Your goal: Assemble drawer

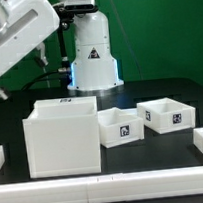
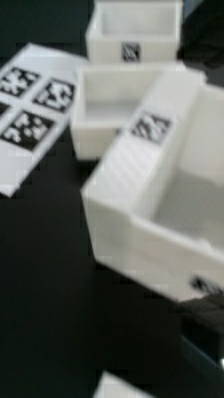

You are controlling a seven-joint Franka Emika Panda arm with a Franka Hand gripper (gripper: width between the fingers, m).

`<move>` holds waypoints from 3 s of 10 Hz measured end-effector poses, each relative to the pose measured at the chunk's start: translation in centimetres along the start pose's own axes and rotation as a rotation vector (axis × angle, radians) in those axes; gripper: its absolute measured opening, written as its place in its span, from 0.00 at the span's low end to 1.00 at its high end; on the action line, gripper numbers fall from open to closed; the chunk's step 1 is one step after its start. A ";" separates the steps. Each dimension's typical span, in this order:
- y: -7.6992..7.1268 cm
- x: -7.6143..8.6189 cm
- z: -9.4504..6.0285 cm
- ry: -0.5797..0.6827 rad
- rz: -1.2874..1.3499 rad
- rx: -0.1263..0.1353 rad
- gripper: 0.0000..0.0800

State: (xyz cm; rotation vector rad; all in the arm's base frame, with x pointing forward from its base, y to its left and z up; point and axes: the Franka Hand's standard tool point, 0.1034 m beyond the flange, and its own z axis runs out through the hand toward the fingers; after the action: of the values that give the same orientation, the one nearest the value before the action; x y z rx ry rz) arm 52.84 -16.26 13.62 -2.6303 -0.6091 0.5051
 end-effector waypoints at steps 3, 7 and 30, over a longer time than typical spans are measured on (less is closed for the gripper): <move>1.3 0.4 0.7 0.229 0.127 -0.054 0.81; 3.0 0.4 0.6 0.437 0.134 -0.105 0.81; 2.1 0.8 7.8 0.638 0.514 -0.434 0.46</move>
Offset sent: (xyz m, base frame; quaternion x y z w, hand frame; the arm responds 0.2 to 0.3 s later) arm 0.0101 0.0013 -0.0171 0.0104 0.2400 0.0166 0.9706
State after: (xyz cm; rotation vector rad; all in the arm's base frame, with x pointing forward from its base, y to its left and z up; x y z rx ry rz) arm 50.86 -15.39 5.75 -3.1091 0.1915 -0.3910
